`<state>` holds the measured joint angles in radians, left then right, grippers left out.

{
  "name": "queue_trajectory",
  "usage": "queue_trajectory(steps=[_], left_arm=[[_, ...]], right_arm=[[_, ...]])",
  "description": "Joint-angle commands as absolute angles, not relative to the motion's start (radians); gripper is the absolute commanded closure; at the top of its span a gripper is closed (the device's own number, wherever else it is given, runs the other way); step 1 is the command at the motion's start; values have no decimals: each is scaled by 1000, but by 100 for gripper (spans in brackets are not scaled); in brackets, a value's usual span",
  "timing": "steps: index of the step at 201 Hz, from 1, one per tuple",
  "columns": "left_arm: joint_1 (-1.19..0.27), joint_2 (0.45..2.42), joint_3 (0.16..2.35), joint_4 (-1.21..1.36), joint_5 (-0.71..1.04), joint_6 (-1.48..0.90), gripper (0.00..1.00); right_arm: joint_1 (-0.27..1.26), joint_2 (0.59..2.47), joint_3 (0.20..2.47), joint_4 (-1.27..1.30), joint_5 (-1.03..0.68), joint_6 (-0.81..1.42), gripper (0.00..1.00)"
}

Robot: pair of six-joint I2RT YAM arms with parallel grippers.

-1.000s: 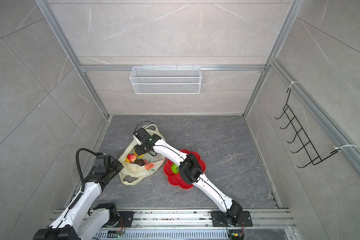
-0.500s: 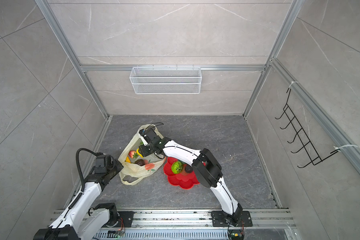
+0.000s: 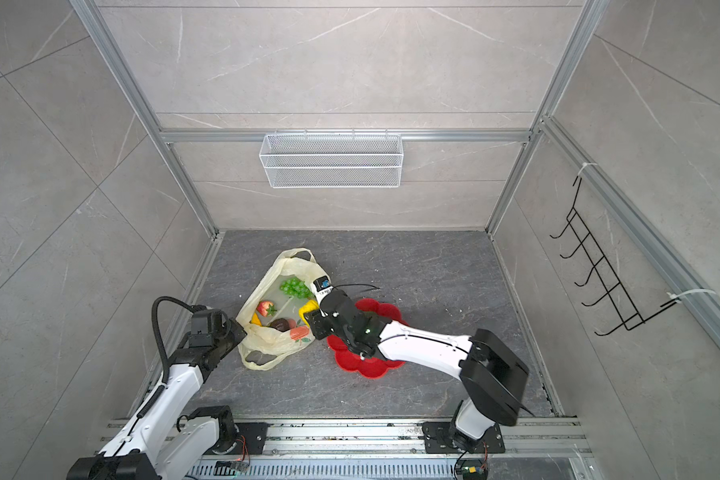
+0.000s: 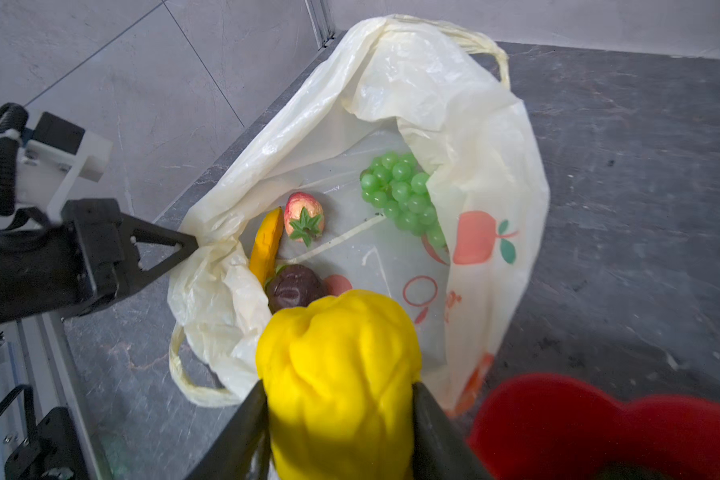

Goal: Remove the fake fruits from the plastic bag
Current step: 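Carry the yellow fruit to the red plate and lower it nearest the robot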

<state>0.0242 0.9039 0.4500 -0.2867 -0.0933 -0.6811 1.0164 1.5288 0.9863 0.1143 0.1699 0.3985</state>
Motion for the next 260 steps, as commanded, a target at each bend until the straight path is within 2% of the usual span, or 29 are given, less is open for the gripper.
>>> queue_trajectory(steps=[1,67,109,180,260], left_arm=[[32,905,453,-268,-79,-660,100],[33,898,445,-262,-84,-660,100],[33,908,441,-249,-81,-658,100],[33,916,435,-232,-82,-658,100],[34,924,437,-228,-80,-656,100]], right_arm=[[1052,1394,870,176,327,441,51],[1162,1021,538,64,529,557,52],[1181,916,348,129,600,607,52],[1183,1213,211,569,660,594,52],[1183,1447,243,806,753,586,48]])
